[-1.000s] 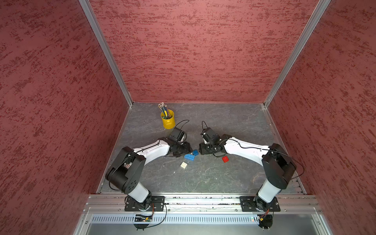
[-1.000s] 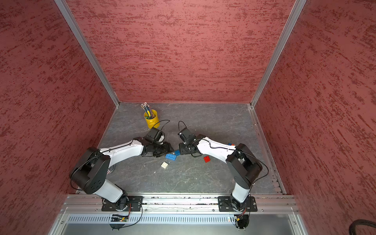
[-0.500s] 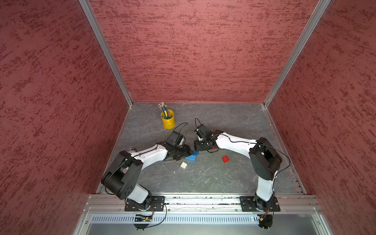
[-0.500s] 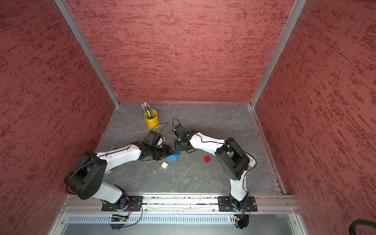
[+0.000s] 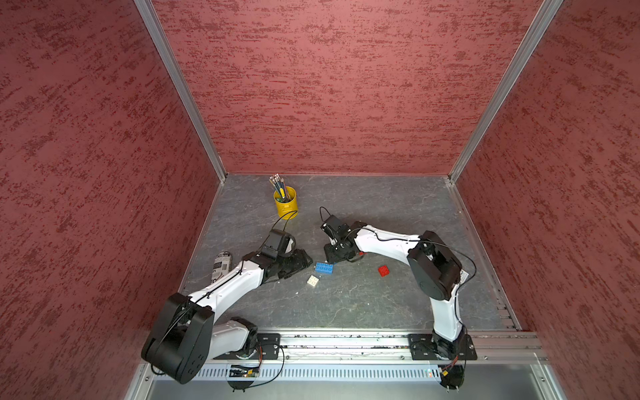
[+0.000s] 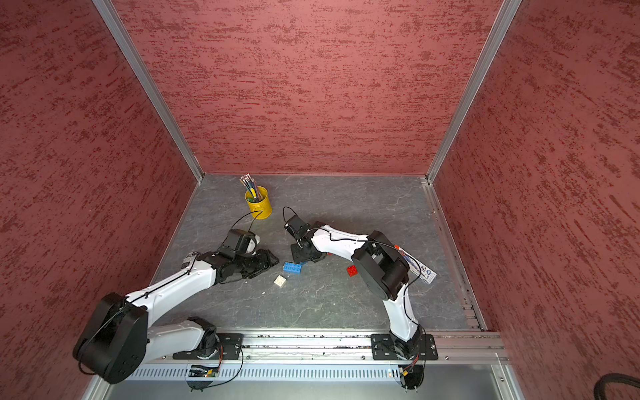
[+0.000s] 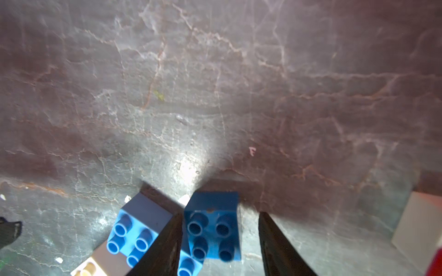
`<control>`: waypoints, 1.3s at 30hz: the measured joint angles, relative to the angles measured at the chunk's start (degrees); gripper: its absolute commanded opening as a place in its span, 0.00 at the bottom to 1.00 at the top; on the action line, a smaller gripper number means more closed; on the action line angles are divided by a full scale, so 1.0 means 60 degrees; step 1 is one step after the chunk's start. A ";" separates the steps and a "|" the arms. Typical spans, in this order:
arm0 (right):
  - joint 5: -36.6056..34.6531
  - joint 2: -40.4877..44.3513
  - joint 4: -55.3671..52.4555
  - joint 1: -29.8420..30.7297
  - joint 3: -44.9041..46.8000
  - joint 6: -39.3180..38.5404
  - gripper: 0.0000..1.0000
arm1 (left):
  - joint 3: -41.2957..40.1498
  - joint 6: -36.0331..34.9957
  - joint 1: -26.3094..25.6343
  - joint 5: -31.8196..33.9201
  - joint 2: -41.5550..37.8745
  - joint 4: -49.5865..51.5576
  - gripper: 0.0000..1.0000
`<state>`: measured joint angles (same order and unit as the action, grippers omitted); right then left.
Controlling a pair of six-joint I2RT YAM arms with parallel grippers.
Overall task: Assemble the letter y with lego
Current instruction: Pick up the lego brick from the center of the board, then assemble the lego brick with the lego brick.
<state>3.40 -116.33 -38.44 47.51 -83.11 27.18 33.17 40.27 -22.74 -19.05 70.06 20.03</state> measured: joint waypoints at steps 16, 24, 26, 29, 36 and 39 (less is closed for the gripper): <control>-0.0200 -0.0171 -0.0390 0.0015 -0.0299 -0.0066 0.25 | 0.0353 -0.0011 0.0022 0.0266 0.1428 0.0528 0.56; -0.0335 0.0685 -0.0328 0.0015 0.0419 0.0193 0.25 | 0.1239 -0.0040 -0.0433 0.0477 0.2477 0.0586 0.51; -0.0372 0.0958 -0.0313 0.0015 0.0601 0.0262 0.25 | 0.1344 -0.0040 -0.0557 0.0514 0.2612 0.0583 0.50; -0.0404 0.1268 -0.0270 0.0015 0.0801 0.0368 0.25 | 0.1508 -0.0036 -0.0787 0.0532 0.2798 0.0557 0.49; -0.0357 0.1836 -0.0033 -0.0047 0.1504 0.0692 0.24 | 0.1840 -0.0044 -0.1370 0.0616 0.3126 0.0528 0.48; -0.0291 0.1953 0.0000 -0.0069 0.1712 0.0845 0.23 | 0.1872 -0.0051 -0.1486 0.0608 0.3151 0.0525 0.48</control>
<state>1.65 -104.62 -38.44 47.09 -72.84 32.25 44.40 39.97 -31.66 -15.40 88.97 23.18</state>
